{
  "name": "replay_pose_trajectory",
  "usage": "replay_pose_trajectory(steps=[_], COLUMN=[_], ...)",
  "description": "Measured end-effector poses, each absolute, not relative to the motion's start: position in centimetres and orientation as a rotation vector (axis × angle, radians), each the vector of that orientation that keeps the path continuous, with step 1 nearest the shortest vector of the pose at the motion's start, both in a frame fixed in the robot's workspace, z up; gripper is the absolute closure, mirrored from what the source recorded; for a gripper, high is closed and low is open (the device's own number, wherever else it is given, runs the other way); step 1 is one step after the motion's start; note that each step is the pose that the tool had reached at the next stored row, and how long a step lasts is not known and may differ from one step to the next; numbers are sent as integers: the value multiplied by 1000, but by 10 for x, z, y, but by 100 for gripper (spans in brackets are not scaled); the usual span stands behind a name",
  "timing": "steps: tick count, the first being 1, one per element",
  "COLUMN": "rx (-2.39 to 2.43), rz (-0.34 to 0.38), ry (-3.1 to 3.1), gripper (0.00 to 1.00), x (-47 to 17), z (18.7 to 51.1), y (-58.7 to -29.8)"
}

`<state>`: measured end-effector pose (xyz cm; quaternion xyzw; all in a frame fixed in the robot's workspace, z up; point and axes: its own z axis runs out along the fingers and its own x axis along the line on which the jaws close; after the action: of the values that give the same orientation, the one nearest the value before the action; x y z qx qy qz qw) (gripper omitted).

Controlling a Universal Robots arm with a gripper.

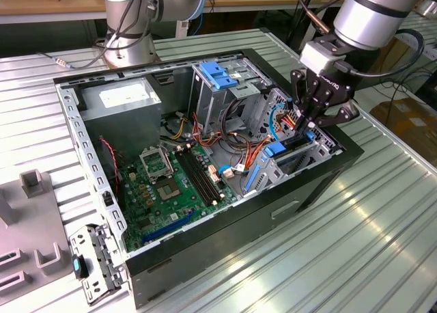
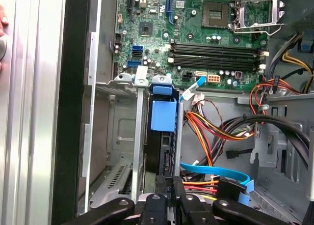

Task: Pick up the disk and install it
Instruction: 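Insert the first disk wire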

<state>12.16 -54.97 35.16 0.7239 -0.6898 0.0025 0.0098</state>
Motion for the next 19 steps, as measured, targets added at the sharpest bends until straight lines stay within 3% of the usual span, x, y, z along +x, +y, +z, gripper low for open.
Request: replay_pose_trajectory(steps=[19], rx=[2252], rz=[7], ry=[-2162], gripper=[84], x=[120], z=[346], y=[-550])
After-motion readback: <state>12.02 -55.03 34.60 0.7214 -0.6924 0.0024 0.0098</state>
